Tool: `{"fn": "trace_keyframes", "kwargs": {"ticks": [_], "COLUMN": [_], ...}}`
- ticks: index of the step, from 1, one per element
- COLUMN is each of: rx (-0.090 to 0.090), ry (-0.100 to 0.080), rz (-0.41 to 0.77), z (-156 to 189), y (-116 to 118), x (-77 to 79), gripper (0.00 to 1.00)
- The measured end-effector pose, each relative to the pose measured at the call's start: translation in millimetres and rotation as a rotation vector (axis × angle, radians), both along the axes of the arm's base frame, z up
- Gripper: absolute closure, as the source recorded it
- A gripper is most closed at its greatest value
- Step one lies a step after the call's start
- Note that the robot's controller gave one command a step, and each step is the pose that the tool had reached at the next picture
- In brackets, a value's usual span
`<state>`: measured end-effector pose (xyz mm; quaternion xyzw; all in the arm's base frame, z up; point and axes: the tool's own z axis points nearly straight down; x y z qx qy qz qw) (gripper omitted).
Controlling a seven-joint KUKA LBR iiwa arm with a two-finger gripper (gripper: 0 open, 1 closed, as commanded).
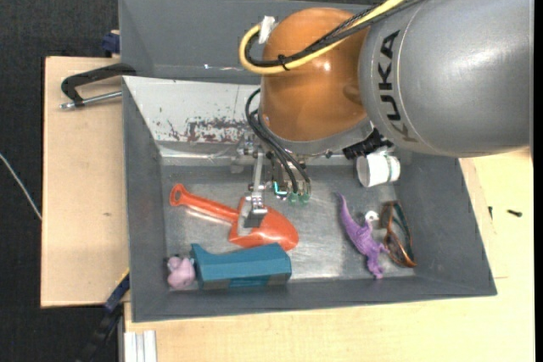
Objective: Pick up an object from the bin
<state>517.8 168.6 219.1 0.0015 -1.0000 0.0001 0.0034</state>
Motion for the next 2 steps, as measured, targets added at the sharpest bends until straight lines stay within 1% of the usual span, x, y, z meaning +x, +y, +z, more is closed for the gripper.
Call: {"fn": "trace_keyframes", "kwargs": {"ticks": [1, 2], "rx": [0.002, 0.004], "ry": [-0.008, -0.015], "rz": [-0.003, -0.018], "z": [4, -42], "y": [-1, 9], "x": [1.8, 3.2], "gripper": [0.00, 0.00]}}
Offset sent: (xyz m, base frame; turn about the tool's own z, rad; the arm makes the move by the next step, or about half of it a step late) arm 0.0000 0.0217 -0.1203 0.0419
